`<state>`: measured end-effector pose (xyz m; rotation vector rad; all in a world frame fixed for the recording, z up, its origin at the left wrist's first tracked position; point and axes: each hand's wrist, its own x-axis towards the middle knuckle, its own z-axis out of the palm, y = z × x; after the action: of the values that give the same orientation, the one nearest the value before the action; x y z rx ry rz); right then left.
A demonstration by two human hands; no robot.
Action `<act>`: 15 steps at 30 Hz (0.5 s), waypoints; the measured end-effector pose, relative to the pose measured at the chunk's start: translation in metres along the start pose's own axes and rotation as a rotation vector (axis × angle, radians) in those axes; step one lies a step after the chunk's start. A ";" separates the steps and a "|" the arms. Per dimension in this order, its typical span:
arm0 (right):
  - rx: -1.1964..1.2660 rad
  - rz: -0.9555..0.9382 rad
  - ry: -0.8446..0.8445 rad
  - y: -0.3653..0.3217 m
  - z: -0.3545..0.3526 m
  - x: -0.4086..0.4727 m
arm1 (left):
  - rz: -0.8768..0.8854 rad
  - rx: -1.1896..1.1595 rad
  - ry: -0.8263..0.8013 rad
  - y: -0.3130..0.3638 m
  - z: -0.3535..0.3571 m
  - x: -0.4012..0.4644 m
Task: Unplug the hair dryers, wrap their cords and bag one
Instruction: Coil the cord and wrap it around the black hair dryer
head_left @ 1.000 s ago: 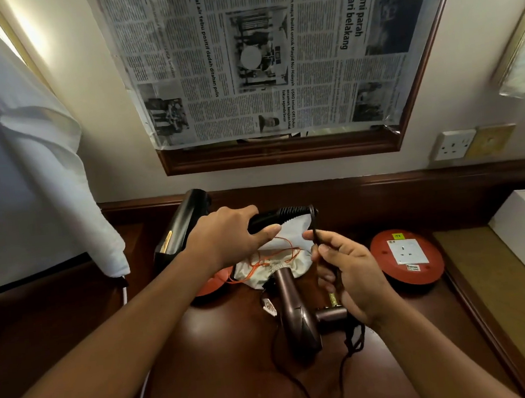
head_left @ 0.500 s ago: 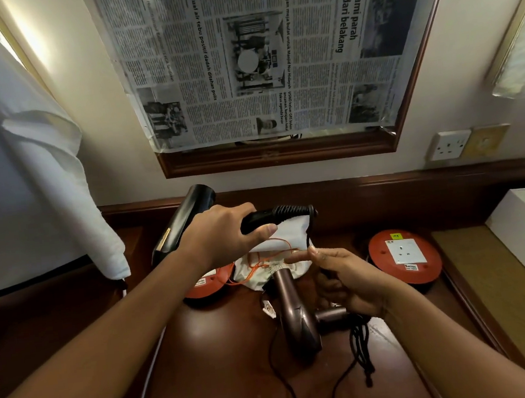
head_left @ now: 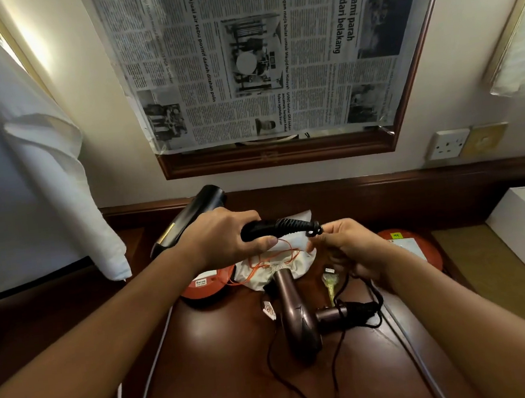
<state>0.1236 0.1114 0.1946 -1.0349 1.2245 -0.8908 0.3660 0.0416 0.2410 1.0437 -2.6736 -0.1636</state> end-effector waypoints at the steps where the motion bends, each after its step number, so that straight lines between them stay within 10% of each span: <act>1: -0.021 -0.005 0.027 -0.004 -0.002 0.001 | 0.009 0.026 -0.002 0.000 -0.001 0.000; 15: -0.630 -0.424 0.454 -0.035 -0.006 0.002 | 0.030 0.295 -0.088 0.003 0.000 0.011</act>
<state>0.1182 0.0985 0.2274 -1.7008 1.7671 -1.1357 0.3565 0.0367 0.2439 1.0998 -2.8522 0.2017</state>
